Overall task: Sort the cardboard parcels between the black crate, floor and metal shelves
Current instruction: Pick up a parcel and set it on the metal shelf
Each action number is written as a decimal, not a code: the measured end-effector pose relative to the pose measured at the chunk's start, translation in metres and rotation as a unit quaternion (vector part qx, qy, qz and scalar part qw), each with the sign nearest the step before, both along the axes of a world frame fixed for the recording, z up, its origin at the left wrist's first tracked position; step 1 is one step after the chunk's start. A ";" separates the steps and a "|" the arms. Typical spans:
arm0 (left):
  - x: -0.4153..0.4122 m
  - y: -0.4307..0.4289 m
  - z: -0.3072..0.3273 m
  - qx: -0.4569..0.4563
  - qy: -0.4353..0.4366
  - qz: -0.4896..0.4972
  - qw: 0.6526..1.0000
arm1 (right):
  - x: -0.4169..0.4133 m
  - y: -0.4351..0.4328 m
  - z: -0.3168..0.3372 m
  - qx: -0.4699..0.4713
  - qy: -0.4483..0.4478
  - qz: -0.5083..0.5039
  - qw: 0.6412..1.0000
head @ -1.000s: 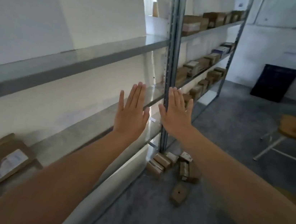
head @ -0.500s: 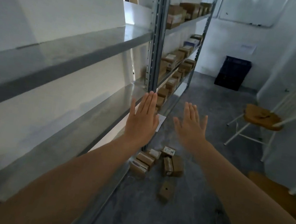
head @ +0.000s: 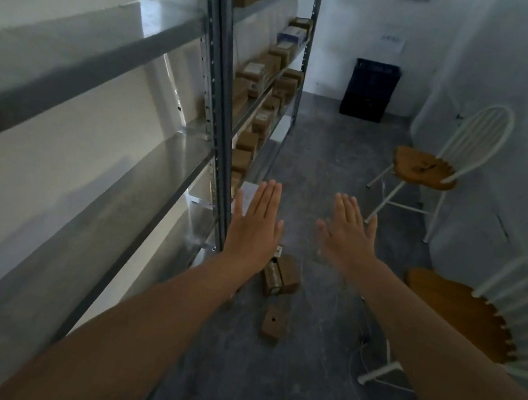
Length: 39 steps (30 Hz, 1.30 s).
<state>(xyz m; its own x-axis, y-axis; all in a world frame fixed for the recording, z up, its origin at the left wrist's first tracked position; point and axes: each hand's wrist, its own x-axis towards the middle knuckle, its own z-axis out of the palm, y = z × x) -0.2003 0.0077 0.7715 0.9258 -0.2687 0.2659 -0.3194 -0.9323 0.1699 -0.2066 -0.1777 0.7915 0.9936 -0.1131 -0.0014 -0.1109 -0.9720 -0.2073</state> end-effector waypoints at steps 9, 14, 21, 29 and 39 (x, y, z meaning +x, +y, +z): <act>0.093 -0.069 0.006 0.054 0.004 0.012 0.998 | 0.092 -0.085 -0.019 0.087 0.038 -0.007 0.996; 0.126 -0.108 -0.003 0.053 0.026 0.032 0.998 | 0.127 -0.127 -0.036 0.090 0.059 0.005 0.994; 0.168 -0.138 -0.006 0.091 0.031 0.004 0.995 | 0.176 -0.169 -0.022 0.140 0.058 -0.010 0.988; 0.221 -0.166 -0.004 0.082 0.043 -0.033 0.995 | 0.216 -0.176 -0.025 0.124 0.075 -0.011 0.989; 0.323 -0.156 -0.016 0.031 0.028 -0.052 0.998 | 0.310 -0.147 -0.019 0.069 0.071 -0.001 0.995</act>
<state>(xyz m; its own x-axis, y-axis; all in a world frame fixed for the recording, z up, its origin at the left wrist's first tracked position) 0.1228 -0.1482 0.7555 0.9049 -0.3789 0.1938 -0.4070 -0.9035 0.1342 0.1035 -0.3249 0.7726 0.9820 -0.1050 -0.1568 -0.1512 -0.9349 -0.3211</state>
